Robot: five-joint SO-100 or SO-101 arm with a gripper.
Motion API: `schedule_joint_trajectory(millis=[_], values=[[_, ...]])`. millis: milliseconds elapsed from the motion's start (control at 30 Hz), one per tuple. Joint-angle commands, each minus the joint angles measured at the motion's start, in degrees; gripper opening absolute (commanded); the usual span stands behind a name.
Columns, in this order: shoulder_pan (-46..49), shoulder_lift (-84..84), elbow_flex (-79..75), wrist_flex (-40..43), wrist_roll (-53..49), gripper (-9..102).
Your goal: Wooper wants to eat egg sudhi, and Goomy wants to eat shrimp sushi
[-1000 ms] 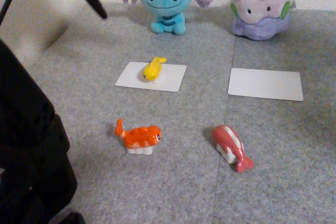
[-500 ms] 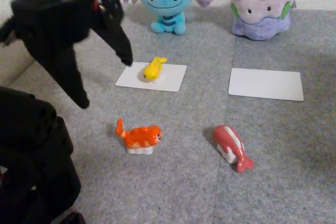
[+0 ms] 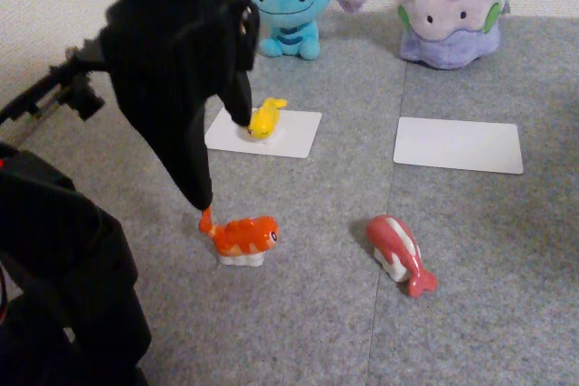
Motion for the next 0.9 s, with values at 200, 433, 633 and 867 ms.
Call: schedule_joint_trajectory(millis=[200, 433, 633, 867], values=[[1.0, -16.0, -0.3, -10.7, 0.5, 37], [0.6, -23.7, -0.3, -16.7, 2.8, 37], [0.4, -28.6, -0.3, -16.7, 3.0, 31], [0.4, -33.8, -0.3, -20.4, 6.3, 31]])
